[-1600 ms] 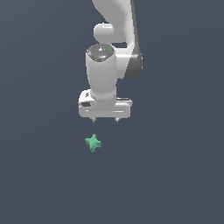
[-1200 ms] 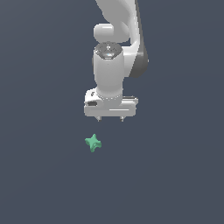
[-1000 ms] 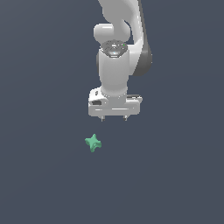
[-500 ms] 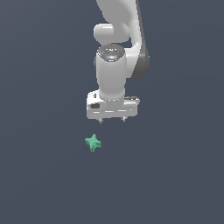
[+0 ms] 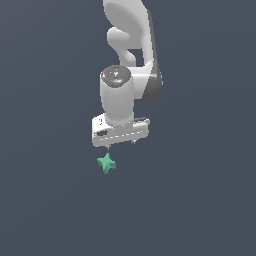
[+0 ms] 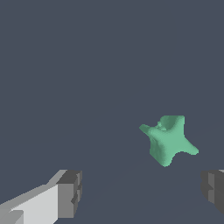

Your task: Pick up the object and move it to a goal position.

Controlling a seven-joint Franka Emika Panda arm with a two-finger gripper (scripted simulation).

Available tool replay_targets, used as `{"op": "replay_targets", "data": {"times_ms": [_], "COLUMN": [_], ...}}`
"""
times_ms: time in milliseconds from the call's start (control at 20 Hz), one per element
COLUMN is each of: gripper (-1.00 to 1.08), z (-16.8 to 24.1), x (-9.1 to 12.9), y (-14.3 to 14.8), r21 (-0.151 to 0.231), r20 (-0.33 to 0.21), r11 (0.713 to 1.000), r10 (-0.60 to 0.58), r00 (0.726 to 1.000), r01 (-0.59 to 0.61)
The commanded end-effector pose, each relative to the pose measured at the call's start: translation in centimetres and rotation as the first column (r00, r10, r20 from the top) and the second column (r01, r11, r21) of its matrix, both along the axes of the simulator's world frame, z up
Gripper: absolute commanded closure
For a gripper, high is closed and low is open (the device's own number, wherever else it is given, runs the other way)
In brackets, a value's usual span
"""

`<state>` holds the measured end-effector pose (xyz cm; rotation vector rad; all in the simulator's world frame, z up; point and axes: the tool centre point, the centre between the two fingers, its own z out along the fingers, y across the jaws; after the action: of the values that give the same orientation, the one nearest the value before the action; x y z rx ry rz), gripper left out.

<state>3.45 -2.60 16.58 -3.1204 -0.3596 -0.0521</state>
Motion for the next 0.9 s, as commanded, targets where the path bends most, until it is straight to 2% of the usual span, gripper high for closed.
{"op": "replay_targets", "data": {"times_ms": [0, 450, 850], "gripper": [-0.92, -0.92, -0.92], "z": [-1.0, -4.7, -6.8], "x": [0.4, 1.6, 2.1], "y": [-1.0, -4.5, -6.5], "r21": [-0.003, -0.007, -0.005], "r20": [-0.005, -0.022, -0.03], "r11": [0.999, 0.971, 0.94], "r10": [0.053, 0.239, 0.341], "r00": [0.999, 0.971, 0.94], "r01": [-0.053, -0.239, -0.341]}}
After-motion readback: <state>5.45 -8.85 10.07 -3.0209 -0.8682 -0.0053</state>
